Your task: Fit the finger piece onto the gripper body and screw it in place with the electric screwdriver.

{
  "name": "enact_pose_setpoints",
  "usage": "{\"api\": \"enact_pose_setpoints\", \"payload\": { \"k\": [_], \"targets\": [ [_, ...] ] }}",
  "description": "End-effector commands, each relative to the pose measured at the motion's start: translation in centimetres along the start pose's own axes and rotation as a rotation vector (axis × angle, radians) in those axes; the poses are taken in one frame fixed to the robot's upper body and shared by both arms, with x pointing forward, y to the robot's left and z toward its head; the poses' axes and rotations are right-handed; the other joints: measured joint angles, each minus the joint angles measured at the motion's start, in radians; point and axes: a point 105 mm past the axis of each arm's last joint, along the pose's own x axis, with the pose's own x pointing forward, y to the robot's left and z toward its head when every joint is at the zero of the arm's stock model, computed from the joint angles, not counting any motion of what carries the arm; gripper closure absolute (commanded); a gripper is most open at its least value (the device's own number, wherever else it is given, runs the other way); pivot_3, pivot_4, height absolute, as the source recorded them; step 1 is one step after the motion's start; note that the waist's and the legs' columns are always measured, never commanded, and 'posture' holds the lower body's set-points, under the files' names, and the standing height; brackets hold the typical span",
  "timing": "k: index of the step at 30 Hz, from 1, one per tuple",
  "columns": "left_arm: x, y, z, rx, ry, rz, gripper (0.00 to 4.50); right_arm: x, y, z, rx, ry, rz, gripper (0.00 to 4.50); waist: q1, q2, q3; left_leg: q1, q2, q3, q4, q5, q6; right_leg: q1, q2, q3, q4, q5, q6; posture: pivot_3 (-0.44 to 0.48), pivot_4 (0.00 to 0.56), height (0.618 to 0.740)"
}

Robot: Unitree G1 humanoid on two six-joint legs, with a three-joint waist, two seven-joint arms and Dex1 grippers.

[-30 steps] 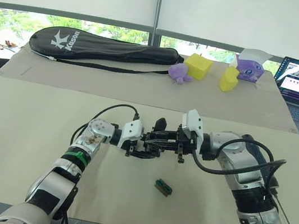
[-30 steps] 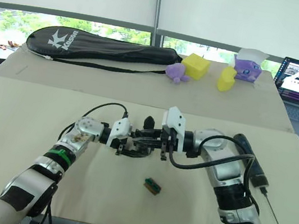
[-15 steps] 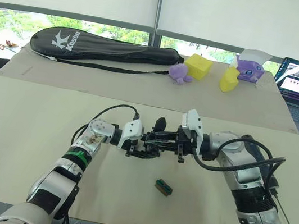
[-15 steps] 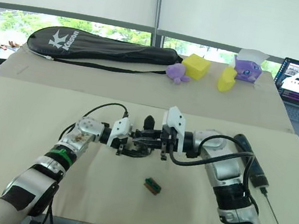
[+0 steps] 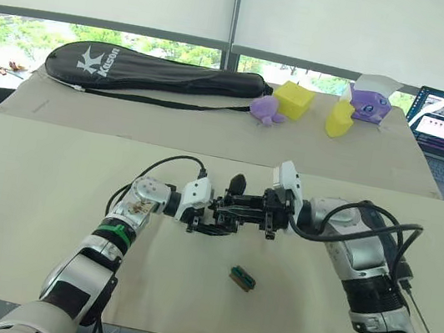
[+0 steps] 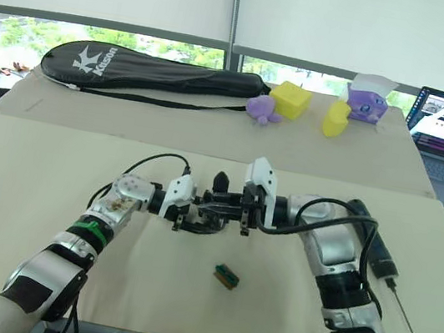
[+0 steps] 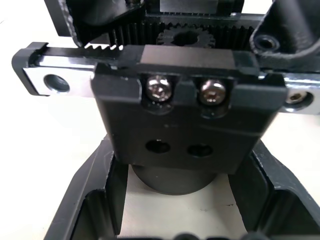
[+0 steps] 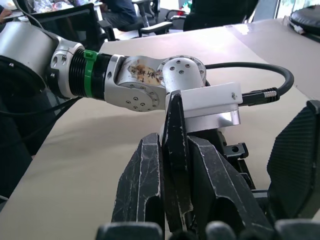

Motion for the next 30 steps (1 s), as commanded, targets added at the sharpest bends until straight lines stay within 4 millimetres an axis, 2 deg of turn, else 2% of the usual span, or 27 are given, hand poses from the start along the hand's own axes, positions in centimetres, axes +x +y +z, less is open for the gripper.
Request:
{"api": "enact_pose_setpoints", "payload": {
  "k": [1,5,9,13,20,26,30],
  "targets": [
    [0.0,0.3,0.4,0.022,0.0,0.005,2.19,-0.5,0.3,-3.3,0.062,0.078,-0.026,4.17,0.0,0.0,-0.001,0.001,0.0,0.0,0.0,0.0,0.0,0.001,0.0,0.0,0.0,0.0,0.0,0.0,0.15,0.737],
    [0.0,0.5,0.5,0.019,-0.001,0.012,2.19,-0.3,0.5,-4.9,0.08,0.089,-0.04,4.17,-0.001,0.001,-0.005,0.003,0.0,0.0,0.0,0.0,0.0,0.002,0.0,0.0,-0.001,0.0,0.0,0.0,0.15,0.737],
    [0.0,0.6,0.7,0.027,-0.003,0.016,2.19,0.0,0.3,-4.7,0.139,0.055,-0.034,4.17,-0.004,0.001,-0.006,0.014,0.002,-0.001,-0.004,0.0,0.0,0.013,0.0,0.001,-0.004,0.0,0.0,0.0,0.15,0.737],
    [0.0,0.8,0.9,0.031,-0.007,0.025,2.19,-0.1,0.7,-5.2,0.246,0.128,0.036,4.17,-0.004,0.001,-0.006,0.014,0.002,-0.003,-0.004,0.0,0.0,0.013,0.0,0.003,-0.003,0.0,0.0,0.0,0.15,0.737],
    [-0.3,0.9,0.7,0.026,-0.003,0.034,2.19,-0.5,1.2,-7.3,0.205,0.26,0.023,4.17,-0.001,0.001,-0.01,0.014,0.001,-0.005,-0.004,-0.001,0.001,0.013,0.0,0.002,-0.003,0.0,0.0,0.0,0.15,0.737],
    [-0.3,0.8,0.5,0.024,0.0,0.033,2.19,-0.8,0.7,-7.6,0.183,0.235,-0.077,4.17,-0.001,0.001,-0.013,0.014,0.001,-0.006,-0.004,-0.001,0.001,0.013,0.0,0.002,-0.003,0.0,0.0,0.0,0.15,0.737],
    [-0.4,0.8,0.5,0.022,0.001,0.035,2.19,-0.9,1.3,-7.9,0.221,0.251,-0.015,4.17,-0.002,0.001,-0.013,0.014,0.001,-0.006,-0.004,-0.001,0.002,0.013,0.0,0.003,-0.003,0.0,0.0,0.0,0.15,0.737]
  ]
}}
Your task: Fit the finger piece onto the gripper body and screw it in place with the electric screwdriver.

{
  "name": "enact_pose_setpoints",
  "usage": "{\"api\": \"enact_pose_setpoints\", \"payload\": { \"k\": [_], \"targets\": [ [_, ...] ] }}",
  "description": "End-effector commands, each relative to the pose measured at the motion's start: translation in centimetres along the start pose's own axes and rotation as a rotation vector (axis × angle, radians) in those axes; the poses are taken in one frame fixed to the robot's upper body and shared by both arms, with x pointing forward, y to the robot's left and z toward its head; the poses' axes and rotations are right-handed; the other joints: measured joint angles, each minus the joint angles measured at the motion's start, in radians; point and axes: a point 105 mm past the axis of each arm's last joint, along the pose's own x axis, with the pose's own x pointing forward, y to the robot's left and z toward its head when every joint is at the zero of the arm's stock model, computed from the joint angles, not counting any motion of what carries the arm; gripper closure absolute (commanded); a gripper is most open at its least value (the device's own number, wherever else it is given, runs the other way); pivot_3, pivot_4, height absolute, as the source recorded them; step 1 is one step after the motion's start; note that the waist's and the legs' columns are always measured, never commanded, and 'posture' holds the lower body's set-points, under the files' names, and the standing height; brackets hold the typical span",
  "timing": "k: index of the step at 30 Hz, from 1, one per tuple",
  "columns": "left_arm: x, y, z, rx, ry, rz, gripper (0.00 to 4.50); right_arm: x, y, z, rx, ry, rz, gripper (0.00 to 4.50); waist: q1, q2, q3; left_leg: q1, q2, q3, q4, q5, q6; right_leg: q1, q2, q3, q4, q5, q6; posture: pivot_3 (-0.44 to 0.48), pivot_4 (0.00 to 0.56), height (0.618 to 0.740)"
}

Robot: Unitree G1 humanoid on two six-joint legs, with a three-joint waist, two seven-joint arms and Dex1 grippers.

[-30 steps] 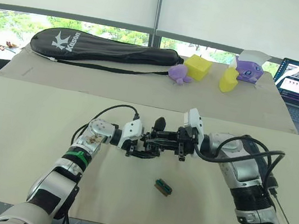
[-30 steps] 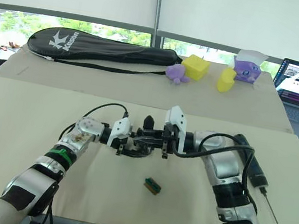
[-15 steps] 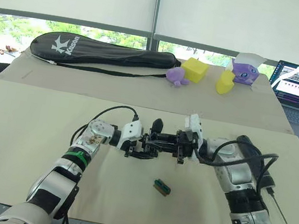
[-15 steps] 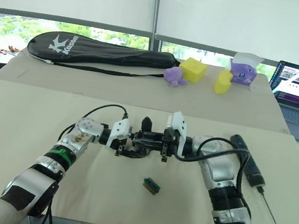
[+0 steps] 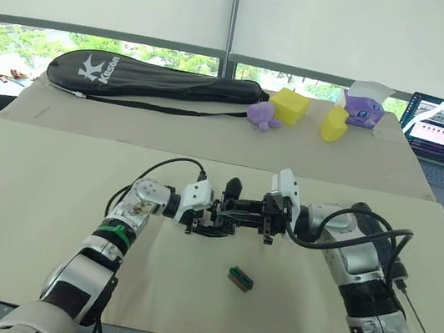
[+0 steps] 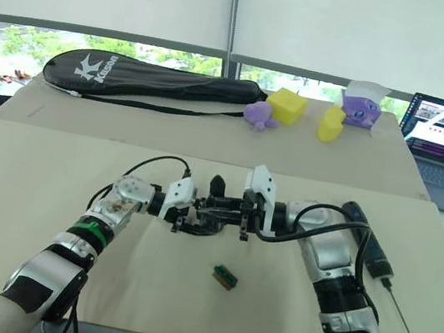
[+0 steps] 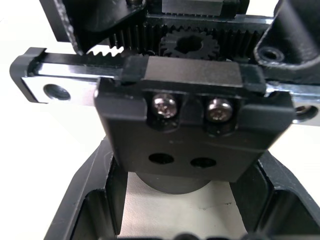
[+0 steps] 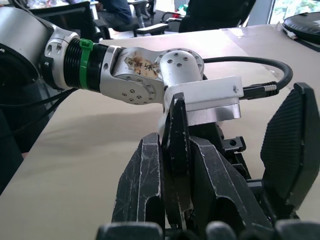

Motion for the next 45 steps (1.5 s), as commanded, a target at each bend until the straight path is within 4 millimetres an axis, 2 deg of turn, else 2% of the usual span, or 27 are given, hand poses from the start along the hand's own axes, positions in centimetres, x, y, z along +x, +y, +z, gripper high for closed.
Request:
{"api": "enact_pose_setpoints", "payload": {
  "k": [1,7,13,20,22,25,27,29,32,36,43,45],
  "targets": [
    [-0.4,0.8,1.2,0.032,-0.033,0.025,2.19,-0.8,1.0,-6.5,0.194,0.233,0.017,4.17,0.0,0.0,0.0,0.0,0.0,0.0,0.0,0.0,0.0,0.0,0.0,0.0,0.0,0.0,0.0,0.0,0.15,0.737],
    [-0.4,1.0,1.5,0.035,-0.037,0.031,2.19,-0.8,1.2,-6.8,0.221,0.276,0.074,4.17,0.0,0.0,0.0,0.0,0.0,-0.001,0.0,-0.001,0.003,0.0,0.0,0.0,0.0,0.0,0.0,0.0,0.15,0.737],
    [-0.4,1.0,1.5,0.034,-0.039,0.028,2.19,-0.7,0.6,-6.6,0.222,0.26,0.014,4.17,0.0,0.0,0.0,0.0,0.0,-0.001,0.0,-0.002,0.003,0.0,0.0,0.001,0.0,0.0,0.0,0.0,0.15,0.737],
    [-0.2,0.9,1.6,0.033,-0.042,0.025,2.19,-0.9,0.8,-6.1,0.196,0.241,-0.01,4.17,0.001,0.0,-0.001,0.0,0.0,-0.001,0.0,-0.002,0.004,0.0,0.0,0.001,0.0,0.0,0.0,0.0,0.15,0.737],
    [-0.1,1.0,1.7,0.033,-0.044,0.025,2.19,-0.7,0.3,-5.4,0.153,0.217,-0.026,4.17,0.001,0.0,-0.001,0.0,0.0,-0.001,0.0,-0.002,0.004,0.0,0.0,0.001,0.0,0.0,0.0,0.0,0.15,0.737],
    [0.0,1.0,1.7,0.033,-0.046,0.024,2.19,-0.3,-0.5,-3.1,0.111,0.143,-0.036,4.17,0.001,0.0,-0.001,0.0,0.0,-0.001,0.0,-0.002,0.004,-0.001,0.0,0.001,0.0,0.0,0.0,0.0,0.15,0.737],
    [0.1,0.9,1.7,0.032,-0.047,0.022,2.19,-0.4,-0.8,-1.3,0.091,0.1,-0.027,3.13,0.001,0.0,-0.001,-0.001,0.0,-0.001,0.0,-0.002,0.004,-0.001,0.0,0.001,0.0,0.0,0.0,0.0,0.15,0.737],
    [0.2,0.9,1.7,0.031,-0.049,0.02,2.19,-0.9,-0.7,0.8,0.058,0.059,-0.008,2.43,0.004,0.001,0.0,-0.003,0.0,-0.002,0.001,-0.002,0.004,-0.003,0.0,0.001,0.0,0.0,0.0,0.0,0.15,0.737],
    [0.3,0.8,1.7,0.03,-0.05,0.016,2.19,-2.2,-0.4,3.3,-0.017,0.053,-0.003,1.42,0.006,0.001,0.0,-0.019,-0.002,-0.001,0.005,-0.002,0.005,-0.017,0.0,0.001,0.003,0.0,-0.001,0.0,0.15,0.737],
    [0.6,0.8,1.6,0.024,-0.052,0.016,2.19,-4.3,0.4,4.7,-0.054,0.083,-0.004,1.38,0.006,0.001,0.0,-0.021,-0.004,-0.002,0.006,-0.002,0.005,-0.017,-0.001,-0.001,0.001,0.001,-0.001,0.0,0.15,0.737],
    [0.7,1.0,0.9,-0.024,-0.025,0.033,2.19,-7.2,1.3,5.4,-0.1,0.16,-0.091,1.38,0.014,0.0,0.0,-0.019,-0.003,-0.003,0.006,-0.002,0.005,-0.015,-0.002,-0.001,0.0,0.001,0.0,0.0,0.15,0.737],
    [-0.1,0.9,0.5,-0.025,-0.008,0.03,1.17,-8.8,1.5,5.6,-0.078,0.216,-0.146,1.38,0.014,0.0,0.001,-0.019,-0.003,-0.003,0.006,-0.002,0.005,-0.015,-0.002,-0.001,0.0,0.001,0.0,0.0,0.15,0.737]
  ]
}}
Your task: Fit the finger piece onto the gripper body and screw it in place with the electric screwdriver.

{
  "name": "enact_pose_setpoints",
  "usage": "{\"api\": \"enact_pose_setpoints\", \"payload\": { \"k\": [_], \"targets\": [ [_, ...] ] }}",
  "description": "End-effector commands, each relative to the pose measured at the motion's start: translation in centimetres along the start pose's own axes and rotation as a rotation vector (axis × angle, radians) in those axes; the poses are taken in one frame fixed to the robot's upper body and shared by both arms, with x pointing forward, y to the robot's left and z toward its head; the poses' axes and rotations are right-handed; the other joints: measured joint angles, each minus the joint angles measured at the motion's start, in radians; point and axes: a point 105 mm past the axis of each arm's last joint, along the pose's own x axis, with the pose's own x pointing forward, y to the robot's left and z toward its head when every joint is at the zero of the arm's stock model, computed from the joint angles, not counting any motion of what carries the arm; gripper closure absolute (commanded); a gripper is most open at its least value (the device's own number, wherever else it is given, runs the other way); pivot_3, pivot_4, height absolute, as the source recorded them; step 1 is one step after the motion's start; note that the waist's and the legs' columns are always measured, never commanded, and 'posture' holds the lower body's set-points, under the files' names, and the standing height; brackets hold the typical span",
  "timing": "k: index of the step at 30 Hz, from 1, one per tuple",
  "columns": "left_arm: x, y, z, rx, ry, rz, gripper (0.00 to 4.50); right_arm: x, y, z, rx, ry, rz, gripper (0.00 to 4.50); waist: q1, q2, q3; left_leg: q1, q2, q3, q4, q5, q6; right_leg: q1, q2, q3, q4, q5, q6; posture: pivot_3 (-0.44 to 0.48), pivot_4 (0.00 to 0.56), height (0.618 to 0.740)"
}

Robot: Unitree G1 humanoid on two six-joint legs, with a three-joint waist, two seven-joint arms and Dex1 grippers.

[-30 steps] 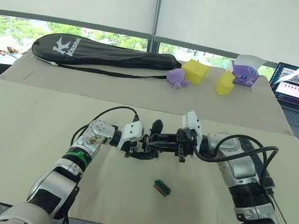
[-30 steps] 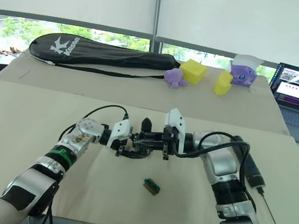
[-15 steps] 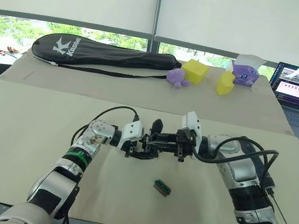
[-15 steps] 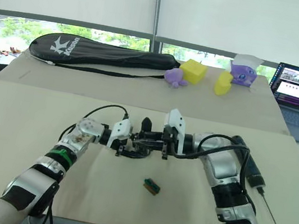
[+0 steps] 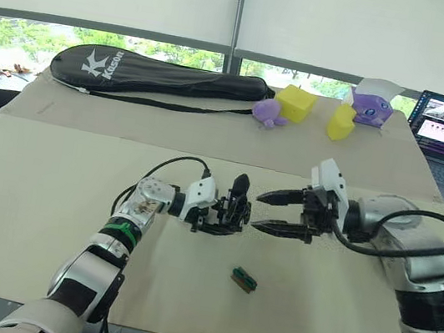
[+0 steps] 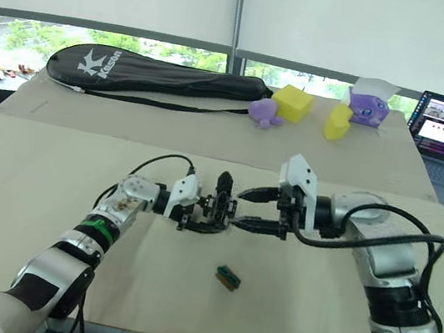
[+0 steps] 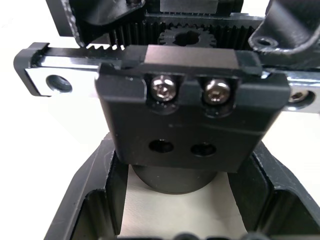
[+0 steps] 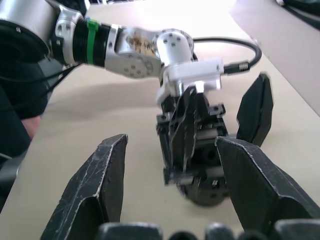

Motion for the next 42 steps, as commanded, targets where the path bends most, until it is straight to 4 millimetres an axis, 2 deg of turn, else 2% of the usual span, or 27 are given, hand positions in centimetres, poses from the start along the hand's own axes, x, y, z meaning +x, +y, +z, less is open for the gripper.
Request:
{"api": "enact_pose_setpoints", "payload": {
  "k": [1,3,5,6,8,10,12,13,16,20,25,32,36,40,42],
  "targets": [
    [-1.6,0.4,-0.3,0.006,0.035,0.022,0.78,-3.0,0.1,1.3,-0.014,0.058,-0.089,1.38,0.0,-0.001,0.0,0.0,0.0,0.0,0.0,0.0,0.0,0.0,0.0,0.0,0.0,0.0,0.0,0.0,0.15,0.737],
    [-3.3,0.3,-0.5,-0.009,0.044,0.027,0.0,-5.2,-0.5,0.3,0.041,0.183,-0.179,0.83,-0.001,0.0,0.0,0.0,0.001,0.0,0.0,0.0,0.0,-0.001,0.0,0.0,0.0,0.0,0.0,0.0,0.15,0.737],
    [-5.3,-0.3,0.0,-0.024,0.038,0.017,0.0,-7.7,-1.2,-0.8,0.112,0.327,-0.288,0.2,-0.01,0.0,0.001,0.0,0.002,0.0,-0.001,0.0,0.0,-0.001,0.001,0.0,0.0,0.0,0.0,0.0,0.15,0.737],
    [-6.2,-0.8,0.6,-0.016,0.033,0.002,0.0,-9.0,-1.7,-1.3,0.142,0.39,-0.344,0.04,-0.013,0.0,0.001,0.001,0.002,0.0,-0.001,0.0,0.0,-0.001,0.001,0.0,0.0,0.0,0.0,0.0,0.15,0.737],
    [-7.8,-2.2,2.3,-0.006,0.025,-0.038,0.0,-11.5,-2.5,-2.4,0.206,0.504,-0.447,0.04,-0.016,0.001,0.002,0.001,0.003,0.0,-0.002,0.0,0.0,-0.002,0.001,0.001,0.0,0.0,0.0,0.0,0.15,0.737],
    [-9.4,-3.7,5.3,-0.006,-0.004,-0.086,0.0,-13.5,-3.6,-3.1,0.186,0.563,-0.526,0.04,-0.013,0.001,0.003,0.001,0.003,0.0,-0.002,0.0,0.0,-0.002,0.001,0.001,-0.001,0.0,-0.001,0.0,0.15,0.737],
    [-10.4,-4.9,8.1,-0.024,-0.02,-0.135,0.0,-15.8,-4.3,-4.9,0.268,0.644,-0.627,0.04,-0.008,0.001,0.003,0.0,0.003,-0.001,-0.002,0.0,0.0,-0.001,0.001,0.001,-0.001,0.0,-0.001,0.0,0.15,0.737],
    [-11.0,-5.6,10.2,-0.035,-0.045,-0.171,0.0,-17.2,-4.6,-6.4,0.313,0.709,-0.687,0.04,-0.005,0.001,0.004,0.0,0.003,-0.001,-0.002,0.0,0.0,0.0,0.001,0.002,-0.002,0.0,-0.001,0.0,0.15,0.737],
    [-11.4,-6.5,13.5,-0.048,-0.085,-0.208,0.0,-19.5,-5.3,-8.8,0.424,0.776,-0.801,0.04,-0.001,0.002,0.004,0.0,0.001,-0.001,-0.002,0.0,0.0,0.0,0.0,0.004,-0.003,0.0,0.0,0.0,0.15,0.737],
    [-11.0,-6.7,16.6,-0.005,-0.152,-0.207,0.0,-19.4,-5.8,-10.6,0.62,0.751,-0.821,0.04,-0.012,0.004,0.006,0.001,0.0,0.0,-0.002,0.0,0.0,0.001,0.001,0.005,-0.002,0.0,0.0,0.0,0.15,0.737],
    [-11.0,-7.7,16.5,0.096,-0.059,-0.233,0.0,-18.5,-5.6,-12.2,0.705,0.79,-0.762,0.04,-0.026,0.005,0.007,0.002,0.003,0.0,-0.003,0.002,-0.003,0.001,0.004,0.003,-0.001,-0.001,-0.002,0.0,0.15,0.737],
    [-11.1,-7.7,17.9,0.114,-0.104,-0.225,0.0,-18.2,-6.7,-13.5,0.672,0.835,-0.729,0.04,-0.027,0.006,0.007,0.002,0.003,0.0,-0.003,0.002,-0.004,0.001,0.003,0.003,-0.001,-0.002,-0.002,0.0,0.15,0.737],
    [-11.0,-7.6,17.9,0.116,-0.115,-0.219,0.0,-17.8,-6.7,-13.3,0.648,0.831,-0.662,1.14,-0.027,0.006,0.007,0.001,0.003,0.0,-0.003,0.002,-0.004,0.001,0.003,0.002,-0.001,-0.002,-0.002,0.0,0.15,0.737],
    [-10.8,-7.1,17.4,0.124,-0.107,-0.194,0.0,-17.3,-7.3,-10.6,0.464,0.833,-0.551,2.53,-0.03,0.009,0.009,0.002,0.003,0.0,-0.003,0.002,-0.005,0.002,0.003,0.003,-0.001,-0.002,-0.002,0.0,0.15,0.737],
    [-10.7,-7.0,17.0,0.135,-0.098,-0.189,0.0,-16.6,-7.2,-9.5,0.366,0.83,-0.468,2.58,-0.034,0.012,0.011,0.002,0.003,0.0,-0.003,0.003,-0.005,0.001,0.003,0.003,-0.001,-0.002,-0.002,0.0,0.15,0.737]
  ]
}}
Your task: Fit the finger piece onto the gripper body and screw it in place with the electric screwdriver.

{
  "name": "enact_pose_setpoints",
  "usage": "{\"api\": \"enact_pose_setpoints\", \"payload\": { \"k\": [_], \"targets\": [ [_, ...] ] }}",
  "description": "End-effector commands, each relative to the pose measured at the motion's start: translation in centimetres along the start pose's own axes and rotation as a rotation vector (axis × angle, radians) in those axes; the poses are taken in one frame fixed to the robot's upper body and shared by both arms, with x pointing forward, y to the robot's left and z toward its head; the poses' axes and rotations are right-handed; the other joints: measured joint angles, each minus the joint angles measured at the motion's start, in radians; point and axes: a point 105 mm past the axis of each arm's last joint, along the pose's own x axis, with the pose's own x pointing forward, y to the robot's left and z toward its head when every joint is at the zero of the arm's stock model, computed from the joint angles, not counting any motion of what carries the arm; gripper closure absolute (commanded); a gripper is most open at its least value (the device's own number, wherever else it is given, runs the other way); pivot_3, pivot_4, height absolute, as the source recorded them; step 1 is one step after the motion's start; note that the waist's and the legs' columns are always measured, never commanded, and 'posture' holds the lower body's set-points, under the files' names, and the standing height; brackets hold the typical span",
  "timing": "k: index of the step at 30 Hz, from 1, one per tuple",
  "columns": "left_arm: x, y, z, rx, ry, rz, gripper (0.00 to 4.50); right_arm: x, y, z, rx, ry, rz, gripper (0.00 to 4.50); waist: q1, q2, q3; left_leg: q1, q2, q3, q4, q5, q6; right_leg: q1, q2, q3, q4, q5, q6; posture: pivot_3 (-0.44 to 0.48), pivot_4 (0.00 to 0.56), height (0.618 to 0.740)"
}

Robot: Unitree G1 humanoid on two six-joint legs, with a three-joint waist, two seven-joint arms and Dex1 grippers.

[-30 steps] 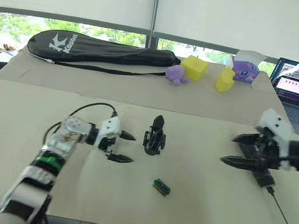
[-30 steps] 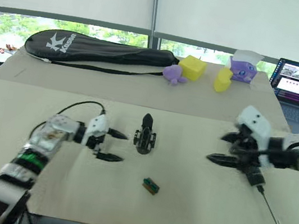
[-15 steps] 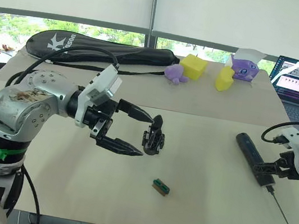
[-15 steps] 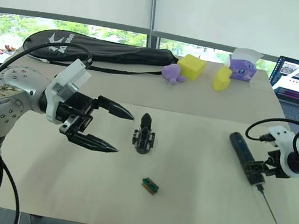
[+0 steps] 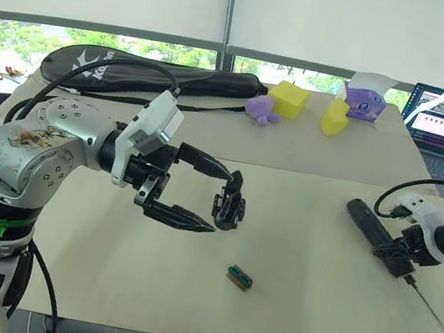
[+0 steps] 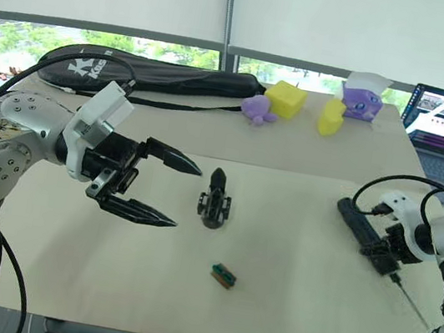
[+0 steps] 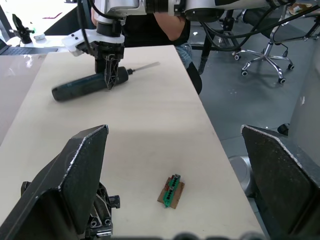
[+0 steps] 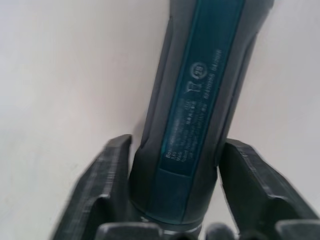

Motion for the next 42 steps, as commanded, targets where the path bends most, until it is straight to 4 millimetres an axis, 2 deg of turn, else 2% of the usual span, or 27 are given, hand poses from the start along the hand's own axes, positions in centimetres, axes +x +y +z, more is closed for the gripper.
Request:
{"api": "enact_pose_setpoints", "payload": {
  "k": [1,3,6,9,11,14,15,16,20,26,31,35,39,42],
  "targets": [
    [-0.1,0.1,-0.2,0.045,0.011,0.014,0.0,-2.8,1.0,2.8,-0.253,-0.068,0.03,2.58,-0.002,0.004,0.002,0.0,0.0,0.0,0.0,0.0,0.0,0.0,0.0,0.0,0.0,0.0,0.0,0.0,0.15,0.737],
    [0.1,0.1,-0.2,0.055,0.007,0.01,0.0,-2.6,2.2,2.7,-0.385,-0.061,0.074,2.58,-0.001,0.006,0.004,0.0,0.0,0.0,0.0,0.0,-0.001,-0.001,0.0,0.0,0.001,0.0,0.0,0.0,0.15,0.737],
    [0.4,0.2,-0.4,0.067,-0.002,0.003,0.0,-1.5,2.2,2.5,-0.545,-0.049,0.008,2.58,0.004,0.006,0.004,0.0,0.001,-0.001,0.0,0.0,-0.001,-0.001,0.001,-0.002,0.001,0.0,0.0,0.0,0.15,0.737],
    [0.4,0.6,-0.4,0.072,-0.007,0.013,0.0,-0.8,1.9,1.7,-0.553,-0.011,0.001,2.58,0.005,0.006,0.004,0.0,0.0,0.0,0.001,0.001,-0.001,0.0,-0.001,0.0,0.001,0.0,0.0,0.0,0.15,0.737],
    [0.3,0.8,-0.5,0.074,-0.008,0.018,0.0,-0.9,1.8,1.3,-0.53,0.013,0.018,1.53,0.004,0.006,0.004,0.001,0.0,0.0,0.001,0.001,-0.001,0.0,-0.001,0.0,0.001,0.0,0.0,0.0,0.15,0.737],
    [0.2,0.7,-0.6,0.07,-0.012,0.006,0.0,-1.6,1.9,1.2,-0.519,0.061,0.043,0.44,0.002,0.006,0.004,0.001,0.0,0.0,0.0,0.001,-0.001,0.0,0.0,0.0,0.001,0.0,0.0,0.0,0.15,0.737],
    [0.3,0.5,-0.6,0.067,-0.014,0.001,0.0,-1.9,1.9,1.0,-0.508,0.09,0.057,0.16,0.001,0.006,0.004,0.0,0.0,0.0,0.0,0.001,-0.001,0.0,0.0,0.0,0.001,0.0,0.0,0.0,0.15,0.737],
    [0.4,0.3,-0.8,0.062,-0.015,-0.008,0.0,-2.2,2.0,0.7,-0.49,0.124,0.077,0.07,0.0,0.006,0.004,0.0,0.0,0.0,0.0,0.001,-0.001,0.0,0.0,0.0,0.001,0.0,0.0,0.0,0.15,0.737],
    [1.0,-0.3,-1.0,0.065,-0.009,-0.038,0.0,-2.5,2.2,0.2,-0.456,0.19,0.121,0.07,0.002,0.006,0.005,0.0,0.0,0.0,0.0,0.001,-0.001,0.0,0.0,0.0,0.001,0.0,0.0,0.0,0.15,0.737],
    [1.5,-0.3,-0.8,0.079,-0.01,-0.047,0.0,-0.9,1.7,-0.1,-0.398,0.222,0.117,0.07,0.001,0.006,0.005,0.0,0.0,0.0,0.001,0.001,-0.001,0.0,0.0,0.0,0.001,0.0,0.0,0.0,0.15,0.737],
    [1.6,-0.4,-0.7,0.076,-0.015,-0.048,0.0,0.4,2.2,0.6,-0.344,0.205,0.135,0.07,-0.001,0.006,0.005,0.0,0.0,0.0,0.001,0.001,-0.001,0.0,0.0,0.0,0.001,0.0,0.0,0.0,0.15,0.737],
    [1.8,-0.3,-0.5,0.078,-0.018,-0.045,0.0,1.1,2.5,-0.5,-0.346,0.246,0.157,1.25,0.002,0.006,0.005,0.0,0.0,0.0,0.001,0.001,-0.001,0.0,0.0,0.0,0.001,0.0,0.0,0.0,0.15,0.737],
    [1.8,-0.2,-0.5,0.071,-0.018,-0.046,0.0,1.3,2.8,-0.2,-0.37,0.231,0.158,2.55,0.004,0.005,0.004,0.001,0.0,-0.001,0.001,0.001,-0.001,0.001,0.0,0.0,0.001,0.0,0.0,0.0,0.15,0.737],
    [1.8,-0.2,-0.9,0.063,-0.01,-0.049,0.0,0.5,2.5,0.8,-0.438,0.176,0.128,2.59,0.003,0.005,0.004,0.001,0.0,-0.001,0.001,0.001,-0.001,0.001,0.0,0.0,0.001,0.0,0.0,0.0,0.15,0.737]
  ]
}}
